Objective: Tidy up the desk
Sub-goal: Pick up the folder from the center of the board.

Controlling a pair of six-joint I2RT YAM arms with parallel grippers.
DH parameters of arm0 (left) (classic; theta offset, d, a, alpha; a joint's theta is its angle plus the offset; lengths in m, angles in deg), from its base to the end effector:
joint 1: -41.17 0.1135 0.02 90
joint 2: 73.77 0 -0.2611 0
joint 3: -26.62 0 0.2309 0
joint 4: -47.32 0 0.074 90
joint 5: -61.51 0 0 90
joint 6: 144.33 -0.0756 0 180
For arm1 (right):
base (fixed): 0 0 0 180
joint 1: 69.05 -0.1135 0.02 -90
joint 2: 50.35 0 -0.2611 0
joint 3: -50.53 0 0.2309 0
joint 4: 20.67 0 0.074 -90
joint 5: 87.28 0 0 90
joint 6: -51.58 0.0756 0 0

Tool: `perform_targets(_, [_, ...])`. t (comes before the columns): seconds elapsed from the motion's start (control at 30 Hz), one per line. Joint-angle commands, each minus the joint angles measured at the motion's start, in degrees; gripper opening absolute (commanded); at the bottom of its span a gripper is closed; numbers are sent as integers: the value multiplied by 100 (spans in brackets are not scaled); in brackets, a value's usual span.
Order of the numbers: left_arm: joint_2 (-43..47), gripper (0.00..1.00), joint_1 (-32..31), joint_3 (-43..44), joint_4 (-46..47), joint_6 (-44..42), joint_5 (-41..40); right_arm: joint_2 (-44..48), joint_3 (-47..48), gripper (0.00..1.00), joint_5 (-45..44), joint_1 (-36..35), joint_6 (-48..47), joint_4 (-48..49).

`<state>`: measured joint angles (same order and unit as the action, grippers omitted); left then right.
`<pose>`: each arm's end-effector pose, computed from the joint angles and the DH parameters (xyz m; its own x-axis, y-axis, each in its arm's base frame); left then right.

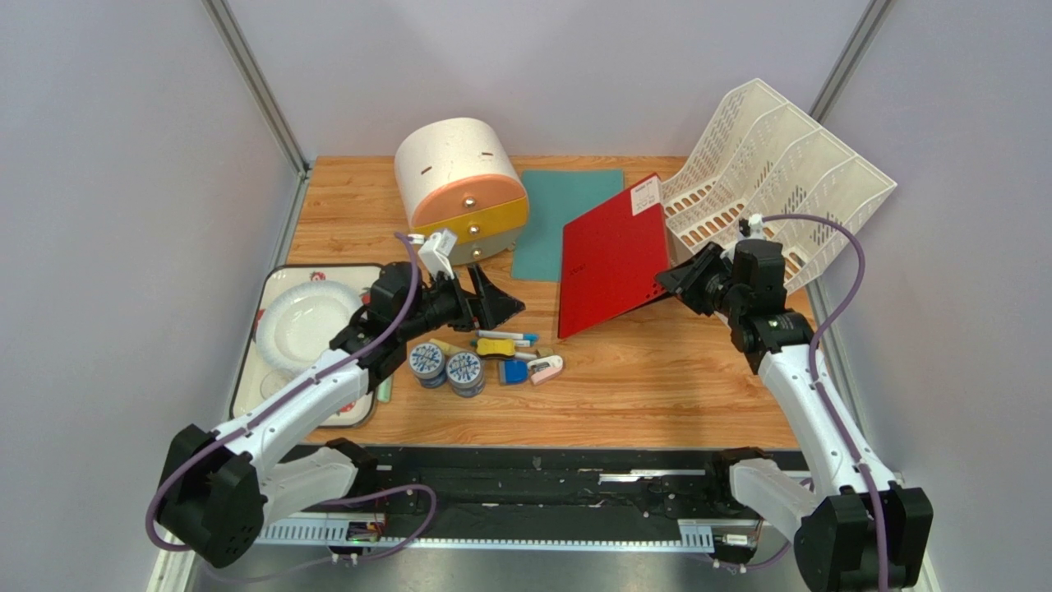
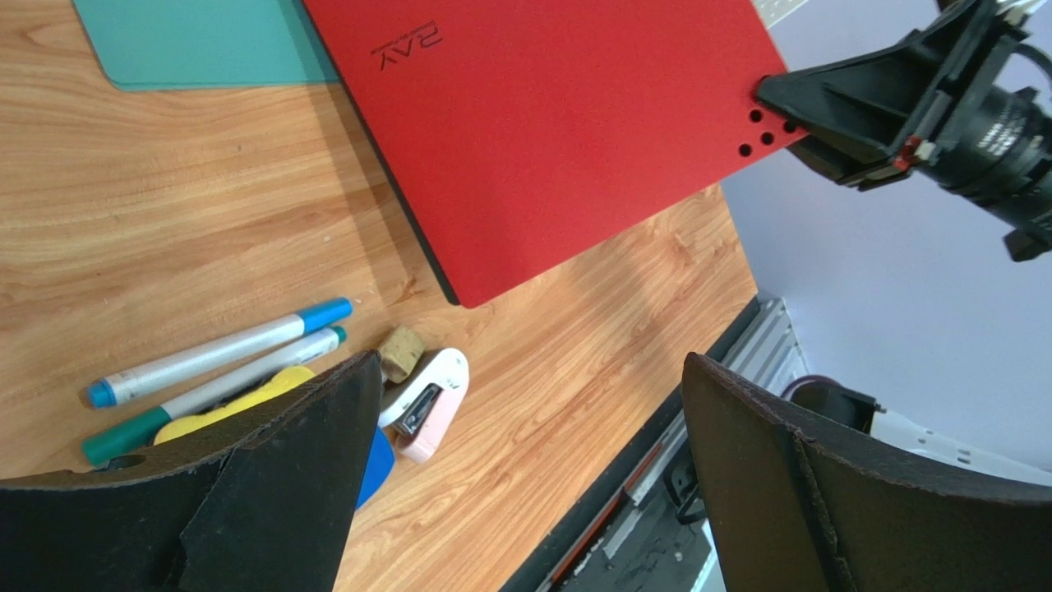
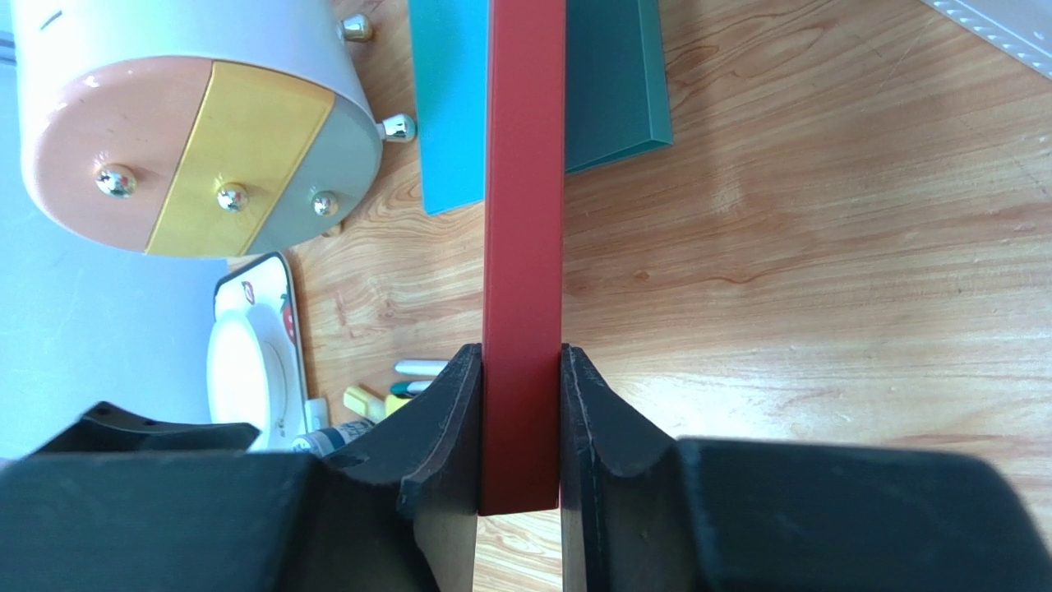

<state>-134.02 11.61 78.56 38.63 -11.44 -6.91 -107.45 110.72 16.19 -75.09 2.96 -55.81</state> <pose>0.2098 -0.1509 0.2646 -0.7068 -0.3267 -0.6275 0.3872 0.5637 -0.7296 0.2306 0.0421 0.2669 -0.5934 0.5837 -0.5543 0.1247 0.7470 0.6530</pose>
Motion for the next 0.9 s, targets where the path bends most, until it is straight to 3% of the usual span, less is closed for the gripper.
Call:
perform_targets(0.0, [-276, 99, -216, -85, 654, 184, -347, -3, 418, 0, 5, 51, 282, -75])
perform_targets(0.57, [-1823, 99, -463, -454, 2841, 975, -67, 683, 137, 0, 489, 59, 862, 197])
perform_targets(0.87, [-2175, 99, -621, -445, 3379, 1247, -14, 762, -30, 0, 639, 59, 1108, 416])
